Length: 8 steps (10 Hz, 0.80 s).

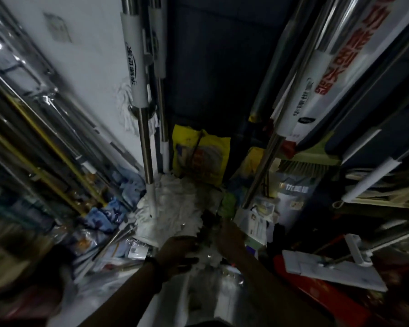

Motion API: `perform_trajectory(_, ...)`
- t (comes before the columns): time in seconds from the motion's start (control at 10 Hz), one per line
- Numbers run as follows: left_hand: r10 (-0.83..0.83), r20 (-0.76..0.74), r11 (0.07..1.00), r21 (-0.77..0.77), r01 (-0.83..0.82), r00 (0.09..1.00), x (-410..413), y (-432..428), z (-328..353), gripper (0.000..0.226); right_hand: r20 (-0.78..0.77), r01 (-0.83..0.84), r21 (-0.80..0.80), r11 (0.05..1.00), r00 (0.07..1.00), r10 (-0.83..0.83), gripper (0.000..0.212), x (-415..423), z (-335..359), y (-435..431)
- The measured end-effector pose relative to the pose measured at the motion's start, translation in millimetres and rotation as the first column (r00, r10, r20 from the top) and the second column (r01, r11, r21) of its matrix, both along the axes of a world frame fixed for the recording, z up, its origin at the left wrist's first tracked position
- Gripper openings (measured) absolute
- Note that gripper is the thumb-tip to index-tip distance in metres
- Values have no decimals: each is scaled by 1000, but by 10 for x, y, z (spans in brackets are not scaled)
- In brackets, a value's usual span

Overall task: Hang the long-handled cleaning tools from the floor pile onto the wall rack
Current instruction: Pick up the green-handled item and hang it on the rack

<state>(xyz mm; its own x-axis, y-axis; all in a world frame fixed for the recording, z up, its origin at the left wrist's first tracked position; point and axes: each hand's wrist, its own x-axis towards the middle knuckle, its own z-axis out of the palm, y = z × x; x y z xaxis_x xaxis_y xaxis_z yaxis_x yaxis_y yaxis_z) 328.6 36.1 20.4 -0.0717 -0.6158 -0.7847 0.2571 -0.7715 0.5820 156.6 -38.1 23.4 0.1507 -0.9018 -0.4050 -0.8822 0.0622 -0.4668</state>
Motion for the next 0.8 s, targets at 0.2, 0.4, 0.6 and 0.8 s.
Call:
perform_trajectory(0.2,-31,99,999,15,30,995,-105,-243,52,32,-223,-201,-73,977,958,180,59,153,-119,-771)
perform_trajectory(0.4,28,127,999,29,-31,992,-120,-438,-25,33,-352,-210,-65,976,920,175,69,205,-59,-1307)
perform_trajectory(0.6,49,112,998,38,-53,993,-145,-450,-127,33,-432,-391,55,919,820,375,37,80,-234,-1520)
perform_trajectory(0.8,99,108,994,40,-103,989,-158,-497,-167,31,-442,-503,-19,864,779,444,40,33,-182,-1413)
